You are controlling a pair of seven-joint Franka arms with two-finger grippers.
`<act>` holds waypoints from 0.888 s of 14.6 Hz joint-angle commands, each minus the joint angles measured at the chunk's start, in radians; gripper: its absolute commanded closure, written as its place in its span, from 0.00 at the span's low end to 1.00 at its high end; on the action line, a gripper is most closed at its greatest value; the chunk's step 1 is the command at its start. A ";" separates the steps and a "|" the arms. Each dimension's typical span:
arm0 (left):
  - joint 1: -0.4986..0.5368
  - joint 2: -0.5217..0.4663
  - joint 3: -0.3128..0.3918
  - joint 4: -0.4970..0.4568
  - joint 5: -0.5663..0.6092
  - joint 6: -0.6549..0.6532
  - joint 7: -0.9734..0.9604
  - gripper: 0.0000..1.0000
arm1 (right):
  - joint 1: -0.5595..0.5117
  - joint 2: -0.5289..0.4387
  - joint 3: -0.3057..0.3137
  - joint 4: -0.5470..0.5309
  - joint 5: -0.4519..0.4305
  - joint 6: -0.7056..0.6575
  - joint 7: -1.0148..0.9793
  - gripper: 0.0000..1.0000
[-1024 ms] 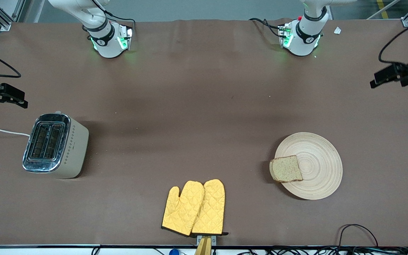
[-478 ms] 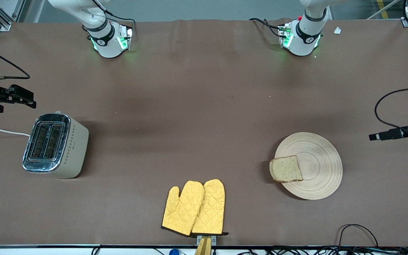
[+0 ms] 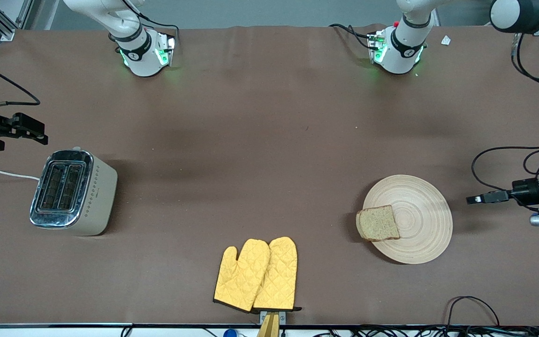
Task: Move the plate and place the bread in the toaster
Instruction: 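Reach the left gripper down to the rim of the wooden plate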
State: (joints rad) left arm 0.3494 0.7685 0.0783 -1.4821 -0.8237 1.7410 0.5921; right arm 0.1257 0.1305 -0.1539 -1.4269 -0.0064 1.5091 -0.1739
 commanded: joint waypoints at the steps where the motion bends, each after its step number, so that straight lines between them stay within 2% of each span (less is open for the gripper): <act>1: -0.007 0.052 0.000 0.031 -0.052 0.043 0.060 0.28 | -0.002 -0.015 -0.001 -0.021 0.010 0.011 -0.010 0.00; 8: -0.026 0.124 -0.009 0.031 -0.173 0.060 0.110 0.57 | -0.005 -0.014 -0.001 -0.018 0.010 0.013 -0.010 0.00; 13: -0.033 0.150 -0.034 0.034 -0.210 0.060 0.160 0.70 | 0.005 -0.014 -0.001 -0.014 0.010 0.013 -0.009 0.00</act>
State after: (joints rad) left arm 0.3170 0.9020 0.0619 -1.4689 -1.0110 1.7974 0.7356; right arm 0.1260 0.1305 -0.1545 -1.4272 -0.0064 1.5129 -0.1739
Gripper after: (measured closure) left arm 0.634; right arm 0.000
